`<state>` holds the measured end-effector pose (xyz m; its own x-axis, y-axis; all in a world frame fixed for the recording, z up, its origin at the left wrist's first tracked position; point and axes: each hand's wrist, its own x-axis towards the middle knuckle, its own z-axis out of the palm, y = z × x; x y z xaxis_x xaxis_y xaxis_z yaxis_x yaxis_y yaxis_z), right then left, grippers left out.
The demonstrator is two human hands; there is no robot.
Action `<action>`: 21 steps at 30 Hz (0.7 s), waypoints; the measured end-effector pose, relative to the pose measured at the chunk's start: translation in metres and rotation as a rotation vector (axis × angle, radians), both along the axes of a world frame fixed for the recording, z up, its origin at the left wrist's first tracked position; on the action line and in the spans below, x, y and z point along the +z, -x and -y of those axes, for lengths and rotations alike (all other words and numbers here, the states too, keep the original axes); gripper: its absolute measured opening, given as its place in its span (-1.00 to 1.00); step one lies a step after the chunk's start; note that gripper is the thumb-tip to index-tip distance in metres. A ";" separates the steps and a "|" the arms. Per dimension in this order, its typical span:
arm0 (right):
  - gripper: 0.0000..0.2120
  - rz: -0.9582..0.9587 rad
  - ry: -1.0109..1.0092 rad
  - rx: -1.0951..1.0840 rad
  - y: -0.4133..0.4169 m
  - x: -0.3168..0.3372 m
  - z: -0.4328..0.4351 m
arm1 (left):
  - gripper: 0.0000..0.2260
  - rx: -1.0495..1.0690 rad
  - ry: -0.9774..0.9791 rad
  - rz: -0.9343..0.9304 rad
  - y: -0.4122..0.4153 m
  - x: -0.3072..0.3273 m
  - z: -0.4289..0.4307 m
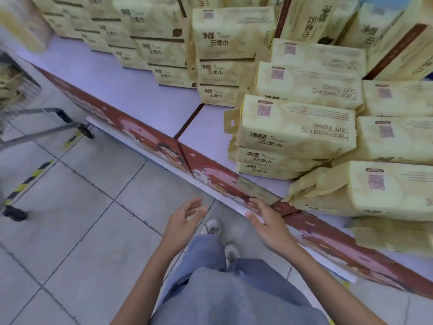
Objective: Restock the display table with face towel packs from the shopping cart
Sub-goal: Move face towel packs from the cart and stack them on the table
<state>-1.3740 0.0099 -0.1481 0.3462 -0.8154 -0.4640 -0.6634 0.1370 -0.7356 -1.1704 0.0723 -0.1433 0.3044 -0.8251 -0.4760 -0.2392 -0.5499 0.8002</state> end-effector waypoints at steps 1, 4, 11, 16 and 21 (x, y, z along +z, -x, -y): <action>-0.57 -0.028 -0.013 0.058 0.000 -0.004 -0.004 | -0.71 0.037 -0.021 -0.014 -0.001 -0.002 -0.011; -0.58 -0.077 -0.032 0.198 -0.010 -0.013 -0.014 | -0.72 0.184 -0.085 -0.050 -0.005 -0.009 -0.047; -0.50 -0.112 -0.035 0.545 -0.085 -0.016 -0.018 | -0.73 0.606 -0.130 -0.115 -0.029 -0.014 -0.118; -0.51 -0.066 -0.010 0.777 -0.170 -0.011 -0.016 | -0.73 0.834 -0.121 -0.139 -0.063 -0.015 -0.147; -0.54 -0.055 -0.017 0.874 -0.262 -0.010 -0.013 | -0.77 0.950 -0.107 -0.153 -0.122 -0.018 -0.155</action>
